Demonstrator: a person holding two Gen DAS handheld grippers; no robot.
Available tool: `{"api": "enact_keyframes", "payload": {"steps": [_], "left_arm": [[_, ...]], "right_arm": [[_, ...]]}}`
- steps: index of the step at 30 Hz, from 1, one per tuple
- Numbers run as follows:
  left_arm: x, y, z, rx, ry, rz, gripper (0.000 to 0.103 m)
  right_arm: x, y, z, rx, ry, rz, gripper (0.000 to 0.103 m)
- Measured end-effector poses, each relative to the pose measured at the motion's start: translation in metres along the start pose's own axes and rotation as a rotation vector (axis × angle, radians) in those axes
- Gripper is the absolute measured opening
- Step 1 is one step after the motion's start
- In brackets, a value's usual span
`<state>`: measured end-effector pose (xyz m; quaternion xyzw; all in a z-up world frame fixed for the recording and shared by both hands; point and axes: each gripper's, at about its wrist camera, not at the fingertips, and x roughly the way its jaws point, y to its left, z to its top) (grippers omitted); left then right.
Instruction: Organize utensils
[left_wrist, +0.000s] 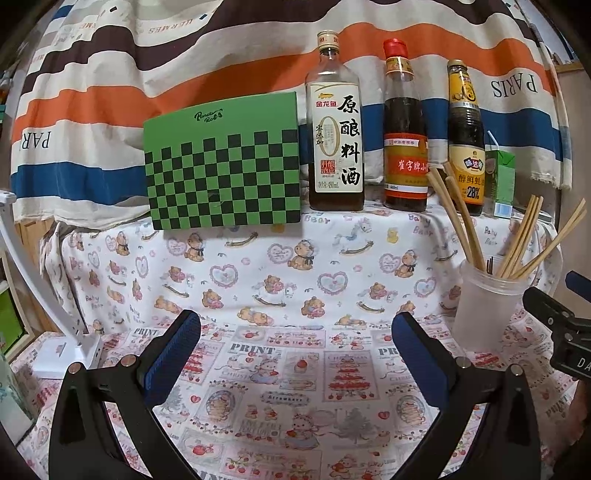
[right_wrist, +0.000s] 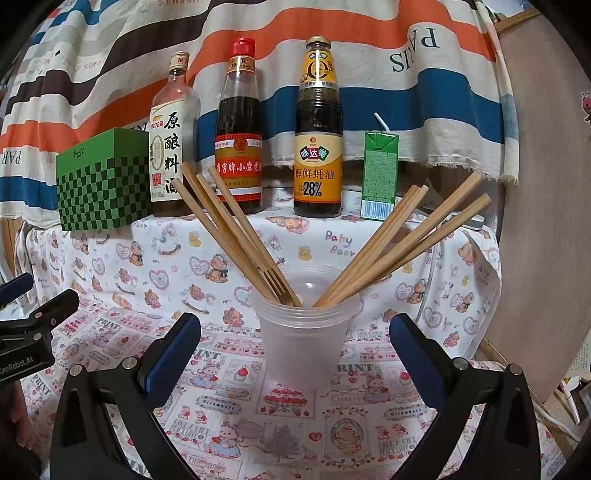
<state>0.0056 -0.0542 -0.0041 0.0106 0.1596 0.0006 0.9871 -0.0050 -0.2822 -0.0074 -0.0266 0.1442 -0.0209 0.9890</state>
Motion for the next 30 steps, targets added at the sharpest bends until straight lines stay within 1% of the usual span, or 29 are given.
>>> {"api": "enact_keyframes", "payload": {"steps": [30], "left_arm": [[0.0015, 0.0009, 0.0, -0.004, 0.009, 0.007, 0.103]], "right_arm": [[0.0002, 0.0001, 0.0, -0.001, 0.0, 0.001, 0.103]]}}
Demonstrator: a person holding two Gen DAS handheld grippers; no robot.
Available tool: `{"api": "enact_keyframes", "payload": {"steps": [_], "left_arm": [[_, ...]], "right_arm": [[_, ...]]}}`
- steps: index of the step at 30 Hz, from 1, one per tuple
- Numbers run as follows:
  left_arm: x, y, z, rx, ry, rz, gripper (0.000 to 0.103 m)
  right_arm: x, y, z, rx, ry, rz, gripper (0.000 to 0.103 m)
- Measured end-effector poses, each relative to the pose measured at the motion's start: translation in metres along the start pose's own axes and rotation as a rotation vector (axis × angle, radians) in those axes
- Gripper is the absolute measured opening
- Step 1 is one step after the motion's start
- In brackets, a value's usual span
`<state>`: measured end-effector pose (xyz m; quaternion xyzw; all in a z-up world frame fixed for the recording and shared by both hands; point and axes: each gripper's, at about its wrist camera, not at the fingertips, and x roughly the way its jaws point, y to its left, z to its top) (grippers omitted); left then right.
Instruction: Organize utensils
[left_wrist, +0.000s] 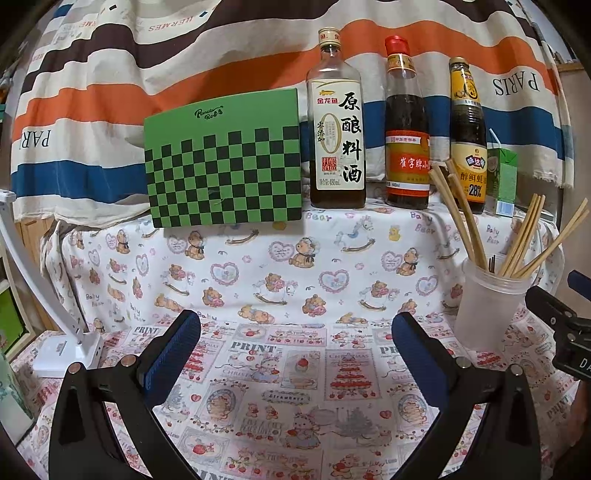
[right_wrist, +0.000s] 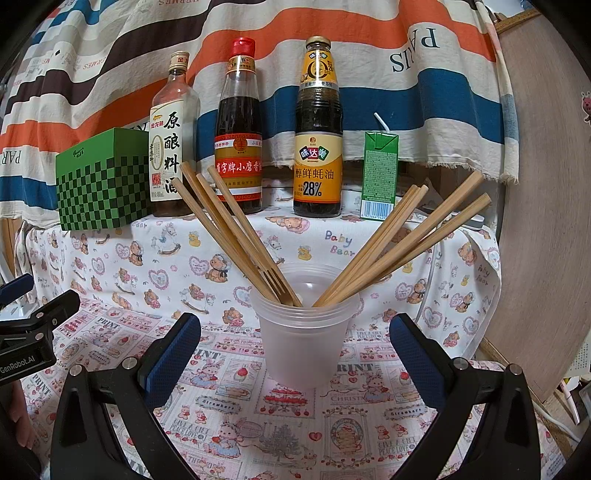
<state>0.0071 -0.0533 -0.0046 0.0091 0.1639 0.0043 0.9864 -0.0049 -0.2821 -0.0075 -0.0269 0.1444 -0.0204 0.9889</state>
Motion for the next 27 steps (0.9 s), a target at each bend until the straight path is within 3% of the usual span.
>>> {"api": "enact_keyframes", "payload": {"steps": [6, 27], "left_arm": [[-0.0008, -0.0006, 0.0001, 0.003, -0.006, -0.037, 0.103], [0.0, 0.0003, 0.0007, 0.001, 0.005, -0.03, 0.103]], "right_arm": [[-0.0003, 0.0001, 0.0003, 0.0, 0.0, 0.0, 0.103], [0.0008, -0.0034, -0.0013, 0.002, 0.002, -0.01, 0.103]]}}
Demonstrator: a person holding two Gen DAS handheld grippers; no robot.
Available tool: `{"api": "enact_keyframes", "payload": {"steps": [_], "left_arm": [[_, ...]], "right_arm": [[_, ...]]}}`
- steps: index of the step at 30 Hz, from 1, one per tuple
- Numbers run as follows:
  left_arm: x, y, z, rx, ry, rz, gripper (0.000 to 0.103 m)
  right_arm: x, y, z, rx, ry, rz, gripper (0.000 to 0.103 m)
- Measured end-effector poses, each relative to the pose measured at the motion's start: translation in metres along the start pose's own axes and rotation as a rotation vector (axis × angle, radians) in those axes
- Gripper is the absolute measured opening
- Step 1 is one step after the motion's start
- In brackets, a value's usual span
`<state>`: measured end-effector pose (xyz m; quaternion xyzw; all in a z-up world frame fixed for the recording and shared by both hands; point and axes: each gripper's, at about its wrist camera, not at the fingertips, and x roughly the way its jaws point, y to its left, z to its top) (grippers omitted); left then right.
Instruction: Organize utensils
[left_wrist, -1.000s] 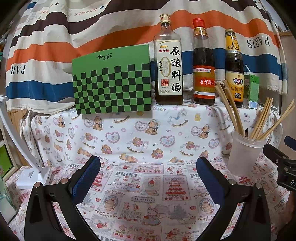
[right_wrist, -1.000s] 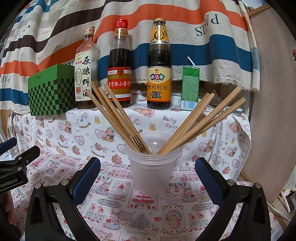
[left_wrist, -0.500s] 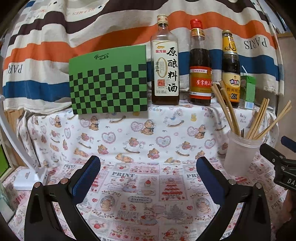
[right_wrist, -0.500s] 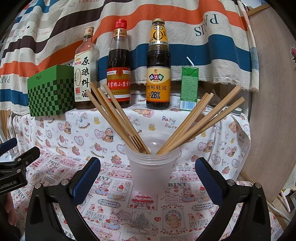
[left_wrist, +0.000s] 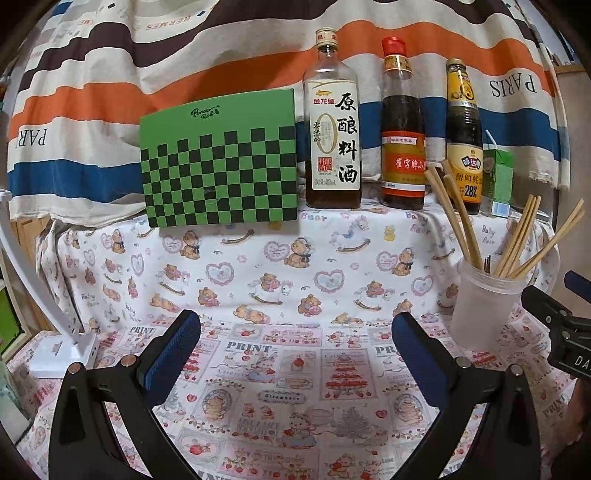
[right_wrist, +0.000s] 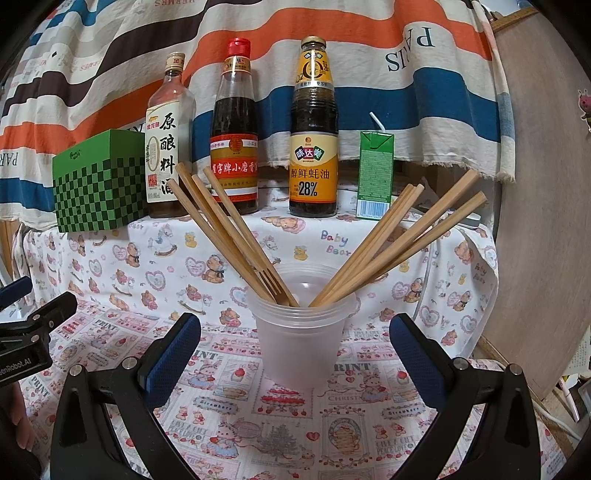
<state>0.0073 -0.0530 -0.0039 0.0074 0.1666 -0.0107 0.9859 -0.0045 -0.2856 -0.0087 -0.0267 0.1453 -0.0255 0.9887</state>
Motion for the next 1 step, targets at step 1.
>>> {"api": "enact_keyframes", "payload": {"steps": [1], "left_arm": [[0.0005, 0.0001, 0.0002, 0.001, 0.003, 0.0, 0.103]], "right_arm": [[0.0001, -0.0001, -0.0004, -0.003, 0.001, -0.004, 0.103]]}}
